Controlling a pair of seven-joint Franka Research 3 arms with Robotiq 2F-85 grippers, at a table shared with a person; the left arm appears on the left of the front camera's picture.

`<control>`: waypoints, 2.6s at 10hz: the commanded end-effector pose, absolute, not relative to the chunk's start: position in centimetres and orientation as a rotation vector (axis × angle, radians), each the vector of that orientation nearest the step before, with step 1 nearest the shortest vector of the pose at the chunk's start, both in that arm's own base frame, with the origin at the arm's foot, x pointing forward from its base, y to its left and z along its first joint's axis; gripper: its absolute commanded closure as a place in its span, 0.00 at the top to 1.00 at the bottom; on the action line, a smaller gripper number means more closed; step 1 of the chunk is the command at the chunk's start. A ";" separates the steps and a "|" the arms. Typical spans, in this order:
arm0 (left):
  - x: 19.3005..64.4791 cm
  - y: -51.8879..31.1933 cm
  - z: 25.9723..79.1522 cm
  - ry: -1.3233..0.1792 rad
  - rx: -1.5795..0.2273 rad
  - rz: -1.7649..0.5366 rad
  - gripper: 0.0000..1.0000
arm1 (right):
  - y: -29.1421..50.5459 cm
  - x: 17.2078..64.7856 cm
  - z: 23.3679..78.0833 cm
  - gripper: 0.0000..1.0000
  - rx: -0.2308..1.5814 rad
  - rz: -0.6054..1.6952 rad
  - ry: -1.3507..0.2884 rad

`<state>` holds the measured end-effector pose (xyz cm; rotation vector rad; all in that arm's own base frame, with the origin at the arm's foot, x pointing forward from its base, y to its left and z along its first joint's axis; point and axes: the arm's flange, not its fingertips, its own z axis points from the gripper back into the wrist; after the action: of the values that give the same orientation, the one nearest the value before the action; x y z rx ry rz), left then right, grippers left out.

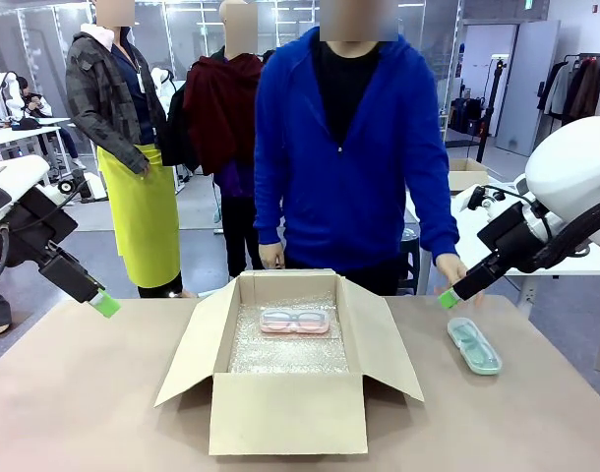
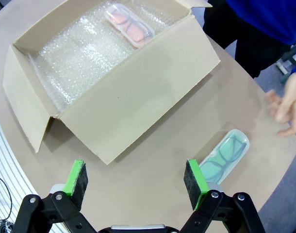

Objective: Pack the glasses set securely to prepare it for shipping.
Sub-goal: Put the Glasses case from the right side of the table into the Package Box.

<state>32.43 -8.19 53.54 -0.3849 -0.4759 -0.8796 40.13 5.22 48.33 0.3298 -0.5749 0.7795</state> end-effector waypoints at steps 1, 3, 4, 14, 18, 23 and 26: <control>32.5 -8.1 53.4 -0.496 -0.403 -0.896 1.00 | 5.2 40.1 48.3 1.00 0.330 0.780 -0.575; 32.5 -8.1 53.4 -0.496 -0.403 -0.896 1.00 | 4.5 41.5 50.0 1.00 0.327 0.640 -0.566; 32.5 -8.1 53.4 -0.496 -0.403 -0.896 1.00 | 4.0 42.6 50.6 1.00 0.295 0.521 -0.522; 32.5 -8.1 53.4 -0.496 -0.403 -0.896 1.00 | 3.3 55.7 44.8 1.00 0.052 0.094 -0.118; 32.5 -8.1 53.4 -0.496 -0.403 -0.896 1.00 | 2.8 56.8 36.9 1.00 0.102 0.049 -0.056; 32.5 -8.1 53.4 -0.496 -0.403 -0.896 1.00 | 2.0 58.0 33.4 1.00 0.043 0.040 -0.060; 32.5 -8.1 53.4 -0.496 -0.403 -0.896 1.00 | 1.4 58.7 32.0 1.00 -0.001 0.006 -0.070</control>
<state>32.45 -8.21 53.52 -0.3846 -0.4751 -0.8796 58.30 1.10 31.91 0.0412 -0.0617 0.0458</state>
